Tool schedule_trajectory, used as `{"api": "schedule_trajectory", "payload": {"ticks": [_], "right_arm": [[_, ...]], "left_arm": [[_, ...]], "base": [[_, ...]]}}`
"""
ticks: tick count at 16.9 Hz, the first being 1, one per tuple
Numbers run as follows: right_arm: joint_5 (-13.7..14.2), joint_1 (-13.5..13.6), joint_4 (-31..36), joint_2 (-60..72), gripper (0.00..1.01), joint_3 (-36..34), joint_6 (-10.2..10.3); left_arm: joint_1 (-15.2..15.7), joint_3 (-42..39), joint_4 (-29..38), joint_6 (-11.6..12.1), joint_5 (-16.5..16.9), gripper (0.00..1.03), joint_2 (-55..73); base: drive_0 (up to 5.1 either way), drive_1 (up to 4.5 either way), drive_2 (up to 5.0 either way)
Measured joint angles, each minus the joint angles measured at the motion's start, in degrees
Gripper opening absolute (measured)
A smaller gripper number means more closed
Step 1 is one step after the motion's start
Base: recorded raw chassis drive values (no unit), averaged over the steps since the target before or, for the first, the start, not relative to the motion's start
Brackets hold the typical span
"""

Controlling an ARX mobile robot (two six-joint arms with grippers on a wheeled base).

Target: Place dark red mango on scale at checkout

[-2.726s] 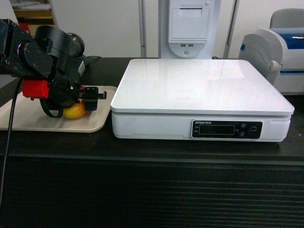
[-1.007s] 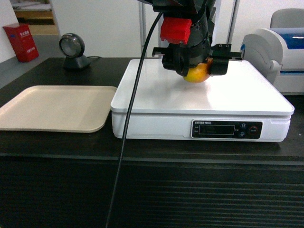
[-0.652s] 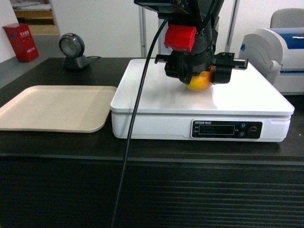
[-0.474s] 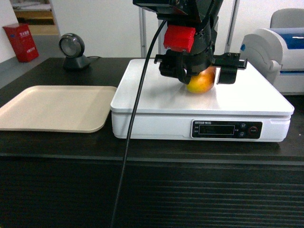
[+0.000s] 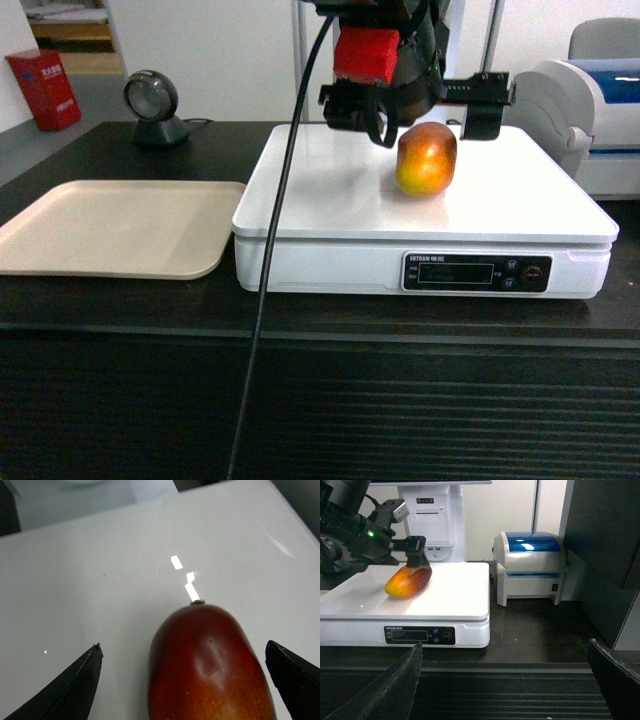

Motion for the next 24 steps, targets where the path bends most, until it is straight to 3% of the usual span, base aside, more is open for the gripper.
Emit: {"api": "schedule_trajectory", "payload": {"ticks": [4, 6, 10, 13, 17, 22, 23, 24], "right_arm": [[0.0, 0.0, 0.0, 0.0, 0.98, 0.0, 0.0], [0.0, 0.0, 0.0, 0.0, 0.98, 0.0, 0.0], [0.0, 0.0, 0.0, 0.0, 0.98, 0.0, 0.0], [0.0, 0.0, 0.0, 0.0, 0.98, 0.0, 0.0], [0.0, 0.0, 0.0, 0.0, 0.98, 0.0, 0.0], [0.0, 0.0, 0.0, 0.0, 0.98, 0.0, 0.0], [0.0, 0.0, 0.0, 0.0, 0.98, 0.0, 0.0], [0.0, 0.0, 0.0, 0.0, 0.98, 0.0, 0.0]], "left_arm": [[2.1, 1.9, 1.9, 0.4, -0.9, 0.98, -2.3], [4.1, 1.7, 5.4, -0.7, -1.6, 0.98, -4.0], [9.6, -7.8, 17.1, -8.0, -1.0, 0.98, -13.7], [14.5, -22.6, 25.8, -10.1, -4.6, 0.98, -24.8], [20.0, -40.6, 30.4, -10.1, -5.9, 0.98, -36.4], [31.1, -58.7, 31.8, -10.0, -4.1, 0.98, -52.9], [33.4, -63.4, 39.6, -6.8, 0.8, 0.92, -55.7], [35.4, -71.2, 47.3, -1.3, 8.0, 0.79, -60.7]], "base": [[0.0, 0.0, 0.0], [0.0, 0.0, 0.0], [0.0, 0.0, 0.0], [0.0, 0.0, 0.0], [0.0, 0.0, 0.0], [0.0, 0.0, 0.0], [0.0, 0.0, 0.0], [0.0, 0.0, 0.0]]}}
